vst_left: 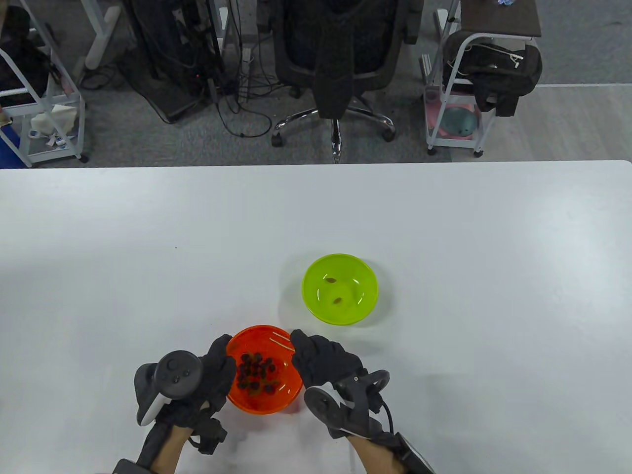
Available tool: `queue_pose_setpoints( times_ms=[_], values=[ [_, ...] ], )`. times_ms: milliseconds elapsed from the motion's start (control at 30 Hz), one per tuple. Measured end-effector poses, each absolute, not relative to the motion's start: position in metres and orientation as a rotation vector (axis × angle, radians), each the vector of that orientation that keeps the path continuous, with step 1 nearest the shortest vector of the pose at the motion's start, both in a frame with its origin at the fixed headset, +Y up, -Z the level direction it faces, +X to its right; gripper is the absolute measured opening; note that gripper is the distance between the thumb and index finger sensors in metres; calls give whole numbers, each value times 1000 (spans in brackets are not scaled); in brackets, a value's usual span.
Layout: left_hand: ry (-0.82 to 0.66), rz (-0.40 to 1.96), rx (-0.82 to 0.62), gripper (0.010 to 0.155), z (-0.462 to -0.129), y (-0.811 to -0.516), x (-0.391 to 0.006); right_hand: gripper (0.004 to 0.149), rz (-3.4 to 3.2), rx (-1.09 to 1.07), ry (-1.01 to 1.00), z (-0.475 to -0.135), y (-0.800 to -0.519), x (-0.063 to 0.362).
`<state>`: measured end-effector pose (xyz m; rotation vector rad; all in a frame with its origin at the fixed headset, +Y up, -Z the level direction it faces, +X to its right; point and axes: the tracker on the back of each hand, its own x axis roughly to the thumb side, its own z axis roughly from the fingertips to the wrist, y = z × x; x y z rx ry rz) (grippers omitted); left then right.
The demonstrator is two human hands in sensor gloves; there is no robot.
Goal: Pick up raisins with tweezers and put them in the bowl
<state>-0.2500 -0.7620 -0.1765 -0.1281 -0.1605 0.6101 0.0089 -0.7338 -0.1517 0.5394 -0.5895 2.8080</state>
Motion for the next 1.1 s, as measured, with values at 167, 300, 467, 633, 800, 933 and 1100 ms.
queue_pose_setpoints(
  times_ms=[167, 300, 467, 633, 800, 933, 1100],
  values=[
    [-163, 606, -128, 55, -176, -762, -248, 45, 2867, 692, -514, -146, -741, -15],
    [-162, 604, -125, 55, -176, -762, -248, 44, 2965, 749, -498, -143, -746, -27],
    [-168, 591, -114, 55, -175, -760, -246, 44, 2997, 753, -497, -143, -749, -31],
    [-183, 579, -107, 55, -173, -759, -242, 43, 3020, 753, -493, -145, -751, -34],
    [-188, 582, -111, 55, -173, -759, -241, 42, 3019, 734, -507, -146, -749, -31],
    [-188, 584, -108, 55, -173, -759, -242, 42, 3008, 709, -533, -146, -746, -28],
    [-187, 586, -104, 55, -173, -758, -243, 42, 2960, 653, -573, -148, -742, -20]
  ],
)
